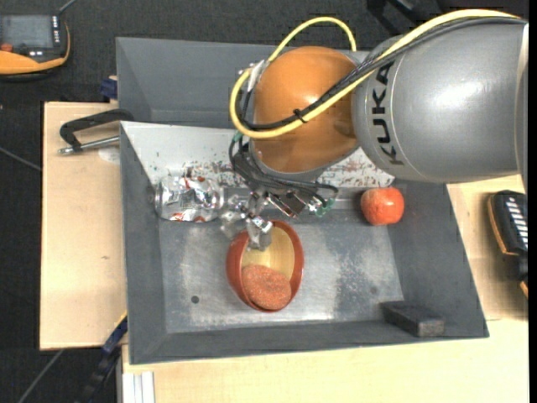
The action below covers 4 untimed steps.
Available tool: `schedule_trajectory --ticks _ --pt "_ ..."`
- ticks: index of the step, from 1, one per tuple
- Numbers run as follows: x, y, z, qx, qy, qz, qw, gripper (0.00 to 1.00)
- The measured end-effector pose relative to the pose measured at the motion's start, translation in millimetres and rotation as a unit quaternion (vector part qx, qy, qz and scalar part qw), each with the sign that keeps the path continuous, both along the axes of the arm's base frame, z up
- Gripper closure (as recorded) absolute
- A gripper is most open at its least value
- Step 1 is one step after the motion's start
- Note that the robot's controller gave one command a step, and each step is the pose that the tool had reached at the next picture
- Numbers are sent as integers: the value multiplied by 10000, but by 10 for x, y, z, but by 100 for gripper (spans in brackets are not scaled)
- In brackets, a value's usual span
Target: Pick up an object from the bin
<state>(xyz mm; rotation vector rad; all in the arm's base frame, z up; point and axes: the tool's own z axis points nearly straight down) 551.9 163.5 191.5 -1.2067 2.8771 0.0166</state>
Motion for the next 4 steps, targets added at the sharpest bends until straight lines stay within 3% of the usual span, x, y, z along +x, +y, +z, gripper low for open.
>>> schedule_trajectory --ticks 3,4 --pt "0 0 0 0 2 1 10000 100" --pt "5 2 12 3 -9 1 10000 0"
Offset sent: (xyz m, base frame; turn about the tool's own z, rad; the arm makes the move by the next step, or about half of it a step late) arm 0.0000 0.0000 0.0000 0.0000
